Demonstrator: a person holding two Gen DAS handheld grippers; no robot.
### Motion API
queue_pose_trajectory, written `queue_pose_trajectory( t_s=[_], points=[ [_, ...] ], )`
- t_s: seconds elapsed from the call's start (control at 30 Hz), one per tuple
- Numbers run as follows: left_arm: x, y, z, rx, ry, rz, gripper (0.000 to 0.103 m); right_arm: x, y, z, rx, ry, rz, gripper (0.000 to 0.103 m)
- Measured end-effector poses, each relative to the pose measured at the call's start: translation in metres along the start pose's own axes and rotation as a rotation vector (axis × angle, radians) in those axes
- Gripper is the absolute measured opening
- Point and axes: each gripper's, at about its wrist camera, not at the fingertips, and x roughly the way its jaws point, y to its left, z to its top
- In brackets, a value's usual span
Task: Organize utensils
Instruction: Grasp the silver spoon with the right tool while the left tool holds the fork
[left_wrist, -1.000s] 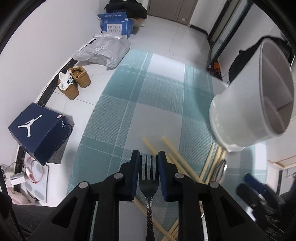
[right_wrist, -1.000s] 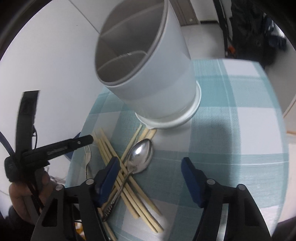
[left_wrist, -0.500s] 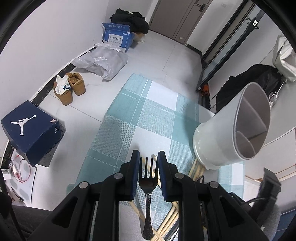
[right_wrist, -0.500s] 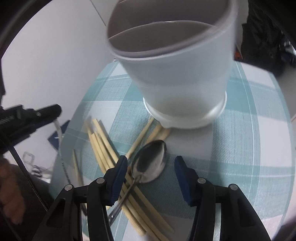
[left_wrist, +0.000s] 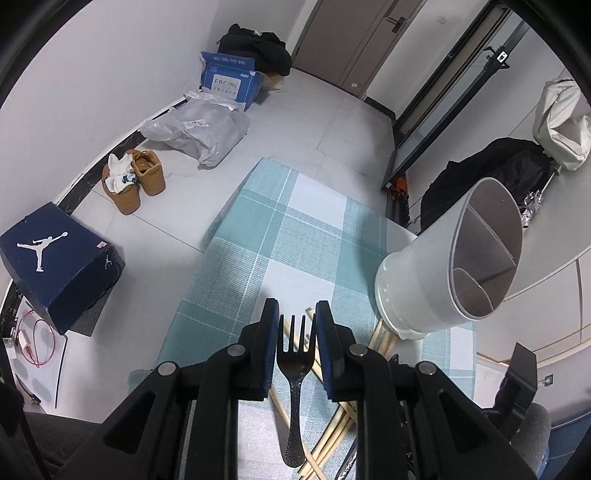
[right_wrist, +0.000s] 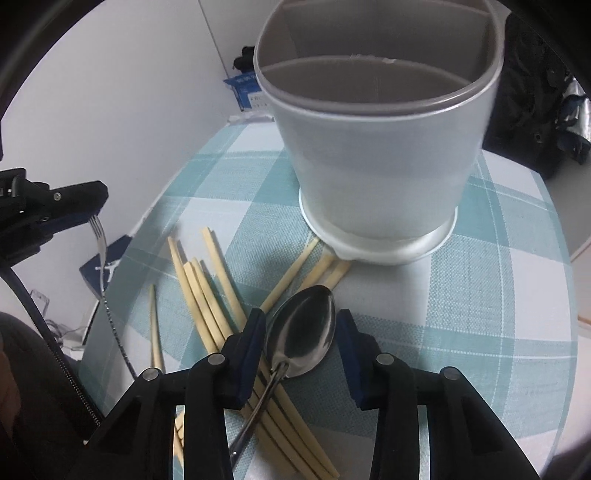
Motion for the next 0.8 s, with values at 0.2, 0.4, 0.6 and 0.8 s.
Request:
queue_pose_trajectory(
  t_s=[0.2, 0.4, 0.6, 0.8],
  points=[
    [-0.006, -0.003, -0.005, 0.032, -0.021, -0.001, 0.016, -0.023, -0.003, 0.003, -0.009, -0.117, -0.014, 0.037],
    [-0.016, -0.011, -0.010, 0.066, -0.047, -0.013, 0.016, -0.053, -0.004, -0.004, -0.008, -0.244, -0.036, 0.035],
    [-0.026, -0.025, -0.015, 0.127, -0.071, -0.013, 0.016, -0.080, -0.007, -0.007, -0.017, -0.319, -0.035, 0.034],
    [-0.038, -0.036, -0.020, 0.181, -0.090, 0.002, 0.015, -0.099, -0.005, -0.015, -0.037, -0.387, -0.020, 0.033]
  ],
)
